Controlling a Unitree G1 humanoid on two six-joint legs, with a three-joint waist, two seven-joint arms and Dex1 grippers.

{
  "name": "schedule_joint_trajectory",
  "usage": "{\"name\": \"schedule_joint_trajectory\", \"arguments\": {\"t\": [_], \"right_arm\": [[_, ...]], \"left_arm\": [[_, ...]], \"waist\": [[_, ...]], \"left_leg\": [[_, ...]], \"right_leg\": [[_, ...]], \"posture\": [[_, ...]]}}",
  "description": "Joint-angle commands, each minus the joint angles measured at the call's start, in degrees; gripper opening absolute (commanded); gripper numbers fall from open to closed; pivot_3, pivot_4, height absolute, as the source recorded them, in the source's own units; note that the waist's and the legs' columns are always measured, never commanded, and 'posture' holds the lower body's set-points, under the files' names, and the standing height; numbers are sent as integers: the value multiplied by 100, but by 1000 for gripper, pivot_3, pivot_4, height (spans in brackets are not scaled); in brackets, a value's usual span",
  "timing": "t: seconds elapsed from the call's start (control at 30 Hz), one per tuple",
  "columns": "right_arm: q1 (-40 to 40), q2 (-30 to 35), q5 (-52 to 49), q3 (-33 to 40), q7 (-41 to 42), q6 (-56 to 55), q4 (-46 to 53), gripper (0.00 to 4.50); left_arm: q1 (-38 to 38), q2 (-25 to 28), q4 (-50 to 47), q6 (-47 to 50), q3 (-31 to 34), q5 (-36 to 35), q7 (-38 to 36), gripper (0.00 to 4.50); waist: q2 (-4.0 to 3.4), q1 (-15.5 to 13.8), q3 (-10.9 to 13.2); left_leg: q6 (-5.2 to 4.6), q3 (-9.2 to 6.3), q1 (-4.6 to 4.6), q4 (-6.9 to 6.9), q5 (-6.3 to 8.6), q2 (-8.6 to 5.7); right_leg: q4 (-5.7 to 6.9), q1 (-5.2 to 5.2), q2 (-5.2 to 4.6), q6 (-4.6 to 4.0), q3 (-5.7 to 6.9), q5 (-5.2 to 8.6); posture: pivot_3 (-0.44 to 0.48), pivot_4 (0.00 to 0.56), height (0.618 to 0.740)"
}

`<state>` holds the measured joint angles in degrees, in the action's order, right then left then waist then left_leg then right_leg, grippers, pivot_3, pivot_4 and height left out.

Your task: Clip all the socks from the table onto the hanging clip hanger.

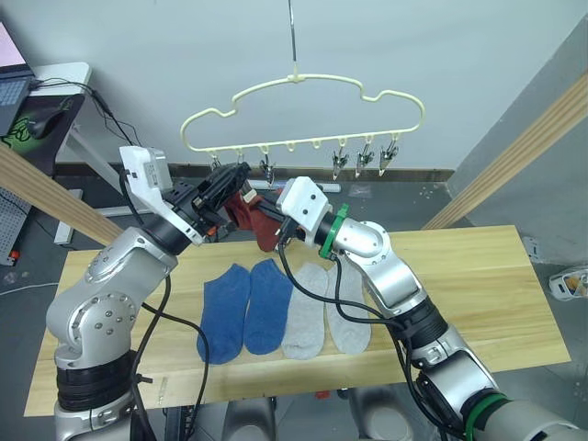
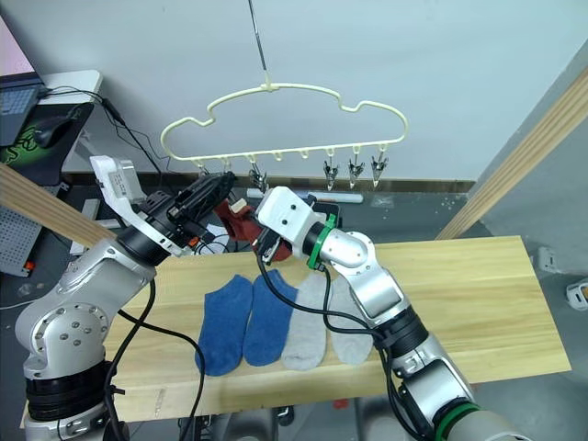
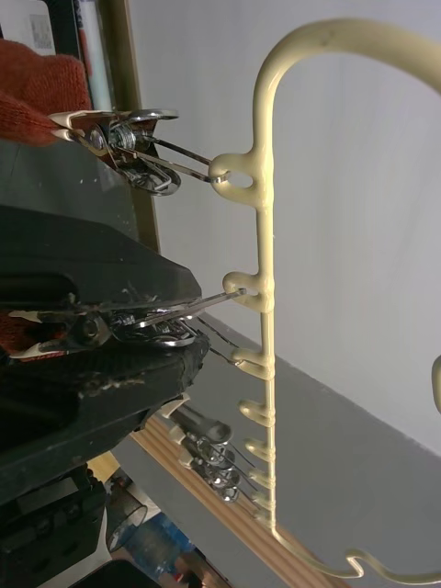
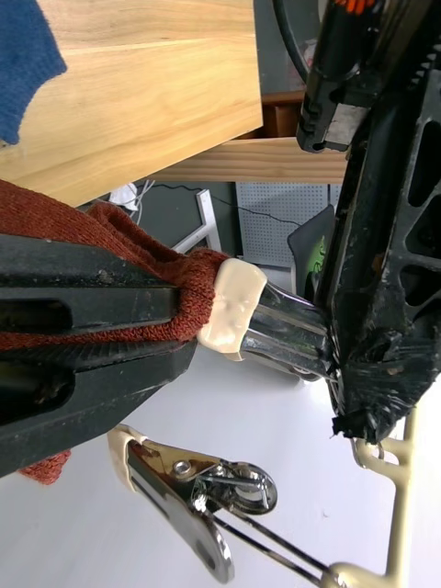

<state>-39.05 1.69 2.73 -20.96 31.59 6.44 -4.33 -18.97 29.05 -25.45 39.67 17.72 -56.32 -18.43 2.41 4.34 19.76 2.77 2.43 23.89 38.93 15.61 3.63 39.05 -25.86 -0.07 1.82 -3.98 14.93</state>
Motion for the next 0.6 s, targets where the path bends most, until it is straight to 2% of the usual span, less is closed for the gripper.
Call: {"name": "schedule_joint_trajectory", "arguments": {"t": [0.03, 0.6], "right_arm": [[-200, -152, -185, 211, -90, -53, 255, 0], [-45, -451, -868, 355, -69, 1228, 778, 0]], "left_arm": [[74, 60, -177, 49, -90, 7, -67, 246], [16, 41, -116, -13, -88, 130, -106, 244]], "waist": [[0, -9, 0], [0, -105, -2]], "left_leg": [[0, -2, 1, 0, 0, 0], [3, -25, 6, 2, -3, -1]], "right_leg": [[0, 0, 0, 0, 2, 0], [4, 3, -1, -3, 26, -2]], "posture": [[-36, 296, 738], [-37, 294, 738]]}}
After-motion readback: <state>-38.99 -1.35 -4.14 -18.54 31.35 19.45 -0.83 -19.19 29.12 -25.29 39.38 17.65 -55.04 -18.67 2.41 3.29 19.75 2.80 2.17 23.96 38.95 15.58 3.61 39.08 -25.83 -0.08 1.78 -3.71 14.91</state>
